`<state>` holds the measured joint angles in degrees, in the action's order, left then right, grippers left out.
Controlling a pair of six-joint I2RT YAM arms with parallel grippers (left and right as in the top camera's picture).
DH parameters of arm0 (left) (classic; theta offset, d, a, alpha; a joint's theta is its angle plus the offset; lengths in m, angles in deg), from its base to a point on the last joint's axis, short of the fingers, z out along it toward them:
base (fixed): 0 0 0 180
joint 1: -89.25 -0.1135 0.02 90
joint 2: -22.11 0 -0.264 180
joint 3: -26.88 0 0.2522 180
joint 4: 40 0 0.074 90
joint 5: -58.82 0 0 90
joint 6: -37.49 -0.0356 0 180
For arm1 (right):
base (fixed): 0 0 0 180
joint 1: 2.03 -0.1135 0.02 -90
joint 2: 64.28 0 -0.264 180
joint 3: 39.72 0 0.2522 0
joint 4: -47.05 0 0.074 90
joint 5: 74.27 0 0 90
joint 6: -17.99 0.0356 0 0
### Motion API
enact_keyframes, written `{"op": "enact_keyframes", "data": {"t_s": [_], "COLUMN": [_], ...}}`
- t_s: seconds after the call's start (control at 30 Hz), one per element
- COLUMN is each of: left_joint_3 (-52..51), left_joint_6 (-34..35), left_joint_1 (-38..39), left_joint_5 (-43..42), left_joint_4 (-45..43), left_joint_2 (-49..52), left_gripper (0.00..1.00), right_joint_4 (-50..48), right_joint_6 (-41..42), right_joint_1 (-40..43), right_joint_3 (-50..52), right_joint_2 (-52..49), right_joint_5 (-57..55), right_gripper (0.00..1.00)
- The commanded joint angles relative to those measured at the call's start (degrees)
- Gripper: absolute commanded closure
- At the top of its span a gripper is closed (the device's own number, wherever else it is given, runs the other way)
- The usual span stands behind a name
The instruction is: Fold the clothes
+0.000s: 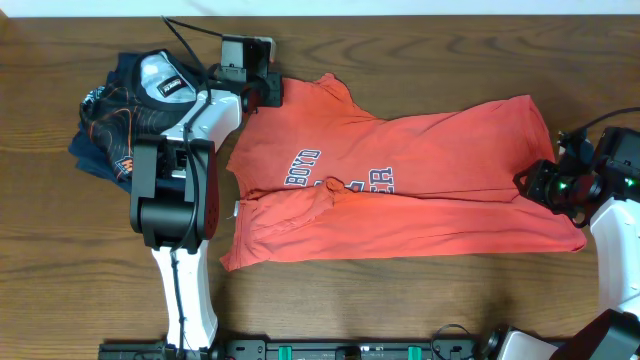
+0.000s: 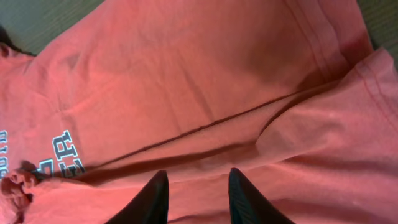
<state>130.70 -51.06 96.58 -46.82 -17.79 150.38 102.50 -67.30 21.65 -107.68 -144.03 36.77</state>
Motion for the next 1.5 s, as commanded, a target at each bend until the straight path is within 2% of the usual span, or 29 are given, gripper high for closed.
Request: {"op": "enact_keyframes", "data": {"t_s": [0.0,0.07,0.2,0.27,0.47,0.53,0.57,0.7,0.77,0.9,1.0,1.47], "left_joint_3": [1.3,1.3,1.3,1.3,1.3,1.3,1.3,1.2,1.2,1.2,1.2,1.2], "left_joint_6": [-0.1,0.8,2.7,2.7,2.7,2.7,2.7,2.7,2.7,2.7,2.7,2.7], "left_joint_1": [0.1,0.1,0.1,0.1,0.1,0.1,0.1,0.1,0.1,0.1,0.1,0.1], "left_joint_5": [-0.9,-0.9,-1.5,-1.9,-1.7,-1.7,-1.7,-1.7,-0.9,1.3,1.3,2.6], "left_joint_4": [1.8,3.0,4.2,4.4,3.4,3.4,3.3,3.0,2.8,2.1,0.6,-3.9], "left_joint_2": [0.2,-0.4,-3.1,-4.9,-6.7,-6.2,-6.1,-5.2,-4.2,-2.4,-1.2,1.4], "left_gripper": [0.94,0.94,0.94,0.94,0.94,0.87,0.76,0.72,0.65,0.62,0.56,0.52], "right_joint_4": [-1.3,-2.6,-5.0,-5.8,-6.8,-6.6,-6.4,-5.9,-5.4,-4.7,-4.6,-3.3], "right_joint_6": [-0.5,-0.6,1.5,3.3,3.1,3.1,3.1,3.1,3.1,3.1,3.1,3.2], "right_joint_1": [-0.5,-0.5,-0.5,-0.5,-0.5,-0.5,-0.5,-0.5,-0.5,-0.5,-0.5,-0.5], "right_joint_3": [0.2,0.2,0.2,0.2,0.2,0.2,0.2,0.2,0.2,0.2,0.2,0.2], "right_joint_2": [0.5,0.5,0.4,0.2,0.2,0.2,0.2,0.2,0.2,0.2,0.2,0.2], "right_joint_5": [0.4,2.6,-1.3,-4.6,-4.8,-4.7,-4.7,-4.7,-4.7,-4.6,-4.5,-4.5], "right_gripper": [0.71,0.70,0.81,0.82,0.80,0.79,0.79,0.79,0.79,0.76,0.76,0.76]}}
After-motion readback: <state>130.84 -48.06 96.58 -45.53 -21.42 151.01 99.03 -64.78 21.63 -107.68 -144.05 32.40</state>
